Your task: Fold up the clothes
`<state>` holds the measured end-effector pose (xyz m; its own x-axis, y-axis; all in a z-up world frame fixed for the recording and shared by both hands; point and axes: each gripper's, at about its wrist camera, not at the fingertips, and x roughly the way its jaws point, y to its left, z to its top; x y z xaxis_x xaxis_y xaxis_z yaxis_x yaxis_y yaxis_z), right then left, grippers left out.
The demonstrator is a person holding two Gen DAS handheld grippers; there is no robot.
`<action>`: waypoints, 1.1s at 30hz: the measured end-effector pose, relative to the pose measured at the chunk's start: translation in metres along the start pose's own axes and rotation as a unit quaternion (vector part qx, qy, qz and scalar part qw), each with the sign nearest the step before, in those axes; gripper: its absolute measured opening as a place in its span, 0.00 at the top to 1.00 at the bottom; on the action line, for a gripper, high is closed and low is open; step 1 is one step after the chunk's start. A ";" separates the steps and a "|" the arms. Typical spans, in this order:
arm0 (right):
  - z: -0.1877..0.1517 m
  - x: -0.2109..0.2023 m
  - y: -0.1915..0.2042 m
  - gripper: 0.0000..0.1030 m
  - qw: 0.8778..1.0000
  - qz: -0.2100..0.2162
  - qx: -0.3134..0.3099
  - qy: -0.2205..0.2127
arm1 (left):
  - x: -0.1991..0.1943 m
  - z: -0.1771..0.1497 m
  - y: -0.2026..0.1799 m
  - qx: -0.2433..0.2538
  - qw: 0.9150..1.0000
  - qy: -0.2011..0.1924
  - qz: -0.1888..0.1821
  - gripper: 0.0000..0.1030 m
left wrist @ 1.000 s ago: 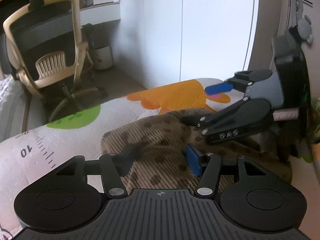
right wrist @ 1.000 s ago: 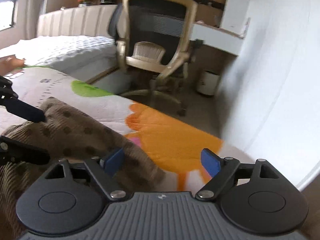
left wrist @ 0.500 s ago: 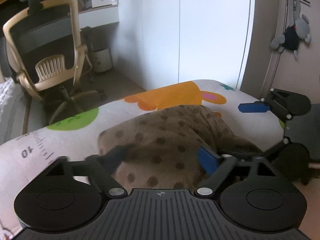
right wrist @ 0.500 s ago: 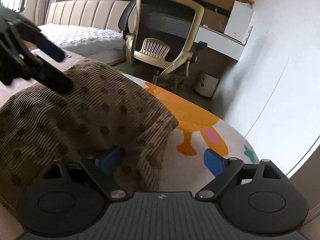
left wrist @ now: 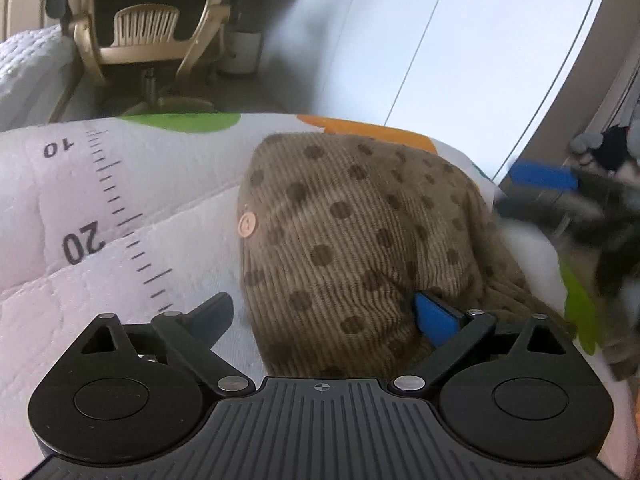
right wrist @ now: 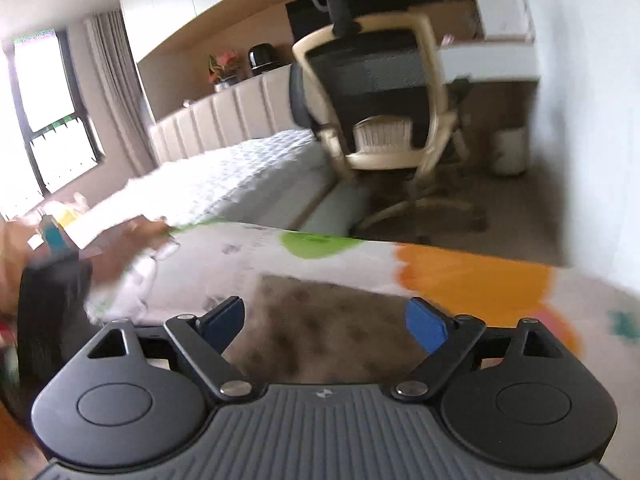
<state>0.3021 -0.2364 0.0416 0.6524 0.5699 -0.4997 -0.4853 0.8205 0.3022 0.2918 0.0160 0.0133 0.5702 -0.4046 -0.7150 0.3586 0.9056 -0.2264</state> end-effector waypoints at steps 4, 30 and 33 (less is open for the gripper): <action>-0.006 0.049 -0.018 0.14 0.998 -0.038 0.024 0.037 | 0.000 -0.002 0.002 -0.009 1.000 -0.005 -0.006 0.00; -0.028 0.154 0.140 0.17 0.986 -0.048 -0.147 0.061 | -0.078 -0.011 0.144 -0.179 0.974 -0.114 -0.085 0.01; -0.020 0.182 0.152 0.07 0.981 -0.056 -0.173 0.062 | -0.103 -0.026 0.186 -0.186 0.975 -0.117 -0.032 0.01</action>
<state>0.3354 -0.0083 -0.0197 0.6473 0.4499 -0.6154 -0.5972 0.8010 -0.0426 0.2808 0.2298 0.0274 0.7244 -0.4402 -0.5305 0.1313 0.8436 -0.5207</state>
